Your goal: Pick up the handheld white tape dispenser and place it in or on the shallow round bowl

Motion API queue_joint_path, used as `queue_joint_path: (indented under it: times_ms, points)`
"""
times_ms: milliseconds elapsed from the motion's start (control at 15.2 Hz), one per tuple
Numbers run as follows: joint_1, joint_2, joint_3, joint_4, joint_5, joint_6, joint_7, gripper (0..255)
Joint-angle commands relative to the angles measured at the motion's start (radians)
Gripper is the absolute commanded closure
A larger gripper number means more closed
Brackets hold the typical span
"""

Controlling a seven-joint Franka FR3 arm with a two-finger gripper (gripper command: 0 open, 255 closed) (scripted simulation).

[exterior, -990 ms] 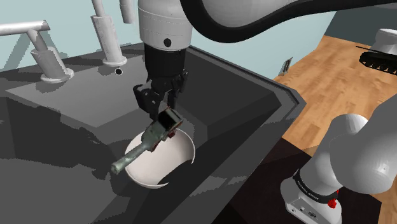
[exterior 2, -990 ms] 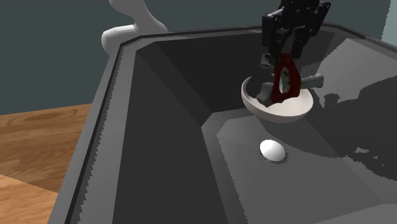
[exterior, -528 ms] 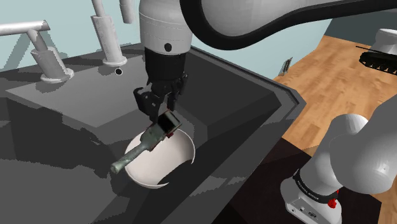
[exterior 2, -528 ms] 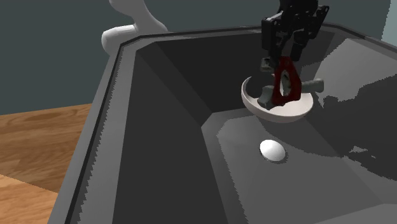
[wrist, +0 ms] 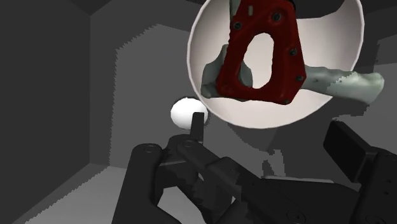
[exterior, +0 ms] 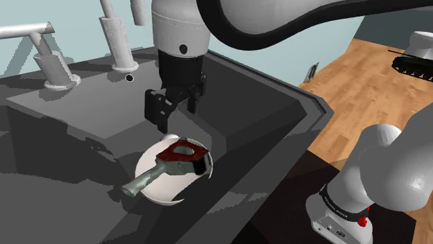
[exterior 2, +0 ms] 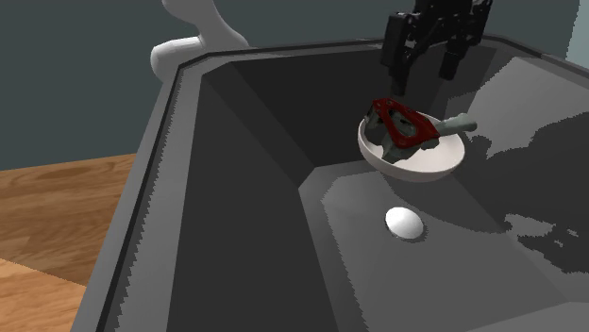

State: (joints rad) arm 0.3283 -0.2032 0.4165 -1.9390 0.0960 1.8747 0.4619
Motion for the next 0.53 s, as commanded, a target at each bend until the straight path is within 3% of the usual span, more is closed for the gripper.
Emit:
queue_joint_path:
  times_ms: [0,132,462]
  points:
    - [-0.002,-0.004,-0.004,0.044,0.000,-0.048,-0.002,0]
    - [-0.004,-0.005,-0.007,0.102,-0.001,-0.108,-0.001,0]
    - [-0.004,-0.005,-0.007,0.102,-0.001,-0.108,-0.001,0]
